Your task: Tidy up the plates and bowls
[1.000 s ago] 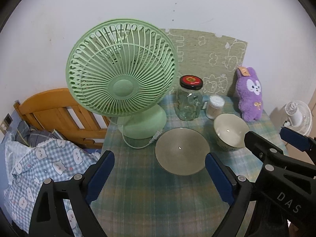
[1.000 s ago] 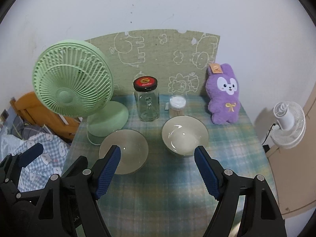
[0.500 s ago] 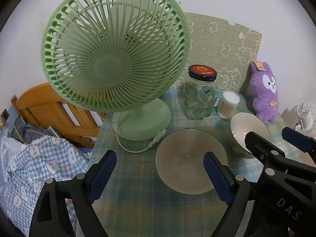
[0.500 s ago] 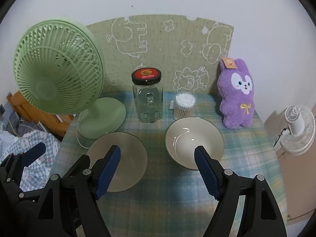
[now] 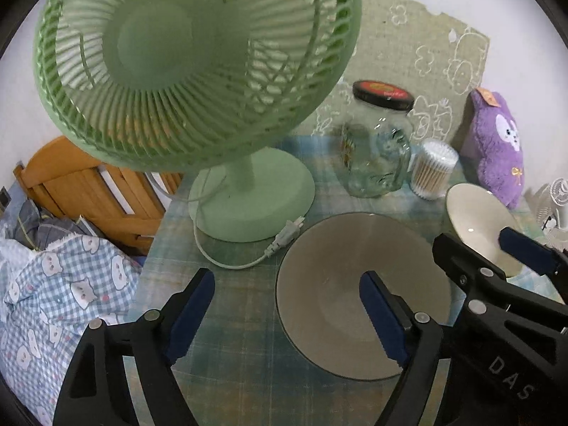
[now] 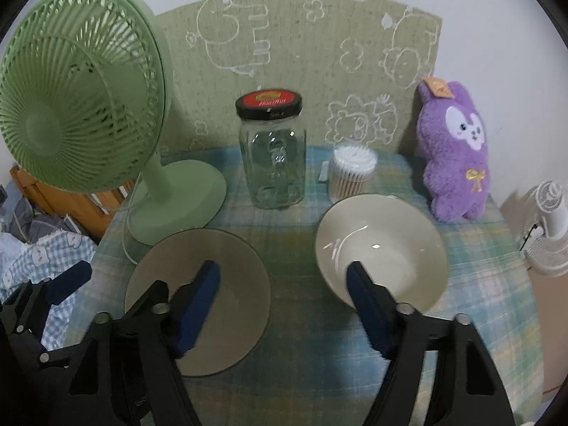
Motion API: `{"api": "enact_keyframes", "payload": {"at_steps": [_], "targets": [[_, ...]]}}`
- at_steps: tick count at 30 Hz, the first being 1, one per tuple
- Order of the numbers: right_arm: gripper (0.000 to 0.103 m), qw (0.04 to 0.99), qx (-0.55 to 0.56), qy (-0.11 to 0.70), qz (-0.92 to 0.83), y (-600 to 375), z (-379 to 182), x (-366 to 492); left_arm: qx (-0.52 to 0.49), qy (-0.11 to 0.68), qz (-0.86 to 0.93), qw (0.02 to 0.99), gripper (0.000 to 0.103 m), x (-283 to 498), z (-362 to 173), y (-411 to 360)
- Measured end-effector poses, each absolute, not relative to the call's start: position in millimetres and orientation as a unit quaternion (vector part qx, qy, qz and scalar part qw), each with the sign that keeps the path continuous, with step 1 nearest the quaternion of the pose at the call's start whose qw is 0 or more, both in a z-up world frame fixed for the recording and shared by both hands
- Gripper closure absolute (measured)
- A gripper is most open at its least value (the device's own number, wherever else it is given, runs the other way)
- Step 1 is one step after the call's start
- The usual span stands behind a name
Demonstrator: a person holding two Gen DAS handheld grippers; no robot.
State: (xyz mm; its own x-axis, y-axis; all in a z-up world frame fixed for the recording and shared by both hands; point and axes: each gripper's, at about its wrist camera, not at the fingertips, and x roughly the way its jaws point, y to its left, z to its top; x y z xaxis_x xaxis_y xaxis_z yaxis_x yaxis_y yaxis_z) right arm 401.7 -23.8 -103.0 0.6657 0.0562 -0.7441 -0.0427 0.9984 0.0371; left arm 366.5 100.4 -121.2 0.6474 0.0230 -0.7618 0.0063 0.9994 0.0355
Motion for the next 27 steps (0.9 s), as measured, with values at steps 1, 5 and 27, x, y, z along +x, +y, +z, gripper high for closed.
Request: {"api": "enact_keyframes", "payload": {"at_steps": [1, 5, 27], "targets": [[0.035, 0.911, 0.007, 0.411, 0.025, -22.5, -106.2, 403.6, 0.021, 0.419, 0.009, 0.908, 0.019, 367.5, -123.8, 99.5], [0.04, 0.909, 0.002, 0.416, 0.017, -20.2, -116.7, 409.4, 0.03, 0.417, 0.006, 0.908, 0.029, 370.4, -131.1, 97.4], [0.078, 0.898, -0.015, 0.439, 0.022, -9.3, -141.7, 422.3, 0.0, 0.445, 0.004, 0.896, 0.073, 388.5, -149.6, 111.7]]}}
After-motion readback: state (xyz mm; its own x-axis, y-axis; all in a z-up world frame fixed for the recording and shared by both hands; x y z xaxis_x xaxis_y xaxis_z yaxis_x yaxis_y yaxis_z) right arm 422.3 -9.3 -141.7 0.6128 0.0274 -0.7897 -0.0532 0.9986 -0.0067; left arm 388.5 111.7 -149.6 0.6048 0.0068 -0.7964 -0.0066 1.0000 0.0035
